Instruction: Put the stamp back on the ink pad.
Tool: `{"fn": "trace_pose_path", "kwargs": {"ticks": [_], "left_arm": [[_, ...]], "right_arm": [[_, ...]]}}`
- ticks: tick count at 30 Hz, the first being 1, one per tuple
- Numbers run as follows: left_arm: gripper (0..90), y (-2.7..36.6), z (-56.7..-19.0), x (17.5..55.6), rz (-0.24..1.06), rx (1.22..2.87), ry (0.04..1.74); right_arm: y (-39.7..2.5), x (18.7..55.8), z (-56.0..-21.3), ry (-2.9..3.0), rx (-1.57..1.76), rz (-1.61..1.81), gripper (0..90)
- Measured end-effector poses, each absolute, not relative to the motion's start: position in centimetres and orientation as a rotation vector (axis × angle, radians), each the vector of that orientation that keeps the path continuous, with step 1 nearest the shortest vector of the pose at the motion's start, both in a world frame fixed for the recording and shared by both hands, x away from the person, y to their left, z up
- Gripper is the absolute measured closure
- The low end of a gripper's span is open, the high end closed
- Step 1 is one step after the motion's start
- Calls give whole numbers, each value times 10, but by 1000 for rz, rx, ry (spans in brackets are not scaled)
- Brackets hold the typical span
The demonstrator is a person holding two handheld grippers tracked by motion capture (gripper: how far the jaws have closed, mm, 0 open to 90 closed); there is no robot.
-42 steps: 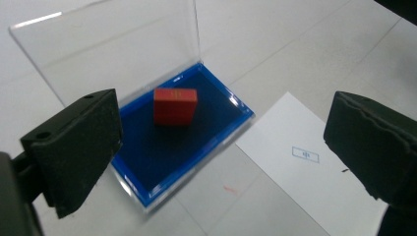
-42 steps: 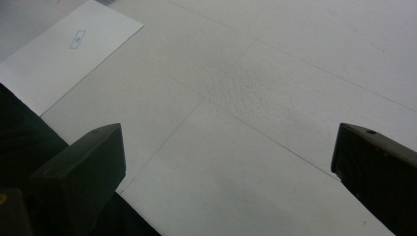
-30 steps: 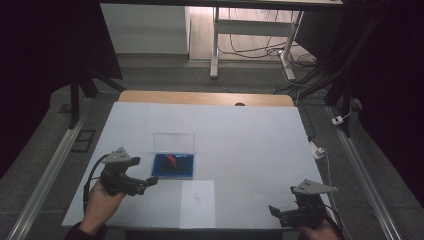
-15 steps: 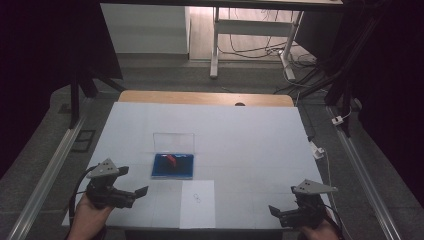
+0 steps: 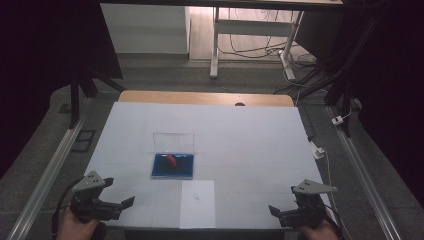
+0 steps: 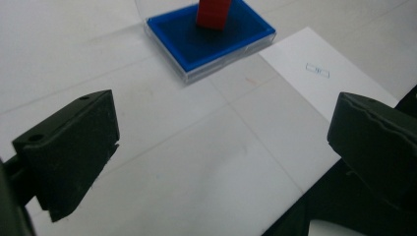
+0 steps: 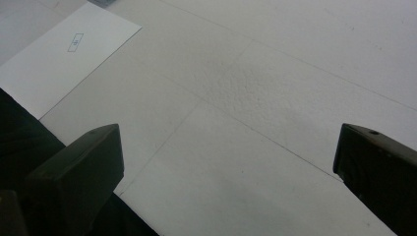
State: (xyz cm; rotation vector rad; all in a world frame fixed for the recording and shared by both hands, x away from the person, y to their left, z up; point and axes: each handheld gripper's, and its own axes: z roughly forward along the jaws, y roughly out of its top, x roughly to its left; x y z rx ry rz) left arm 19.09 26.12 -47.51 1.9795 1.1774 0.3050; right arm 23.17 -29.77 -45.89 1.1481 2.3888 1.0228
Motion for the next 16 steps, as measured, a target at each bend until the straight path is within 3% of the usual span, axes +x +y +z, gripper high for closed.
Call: {"fn": "trace_pose_path", "kwargs": {"ticks": [16], "left_arm": [[0, 264, -480, 185, 281, 2048, 1241]], "right_arm": [[-296, 232, -460, 2392, 1140, 1005, 0]]}}
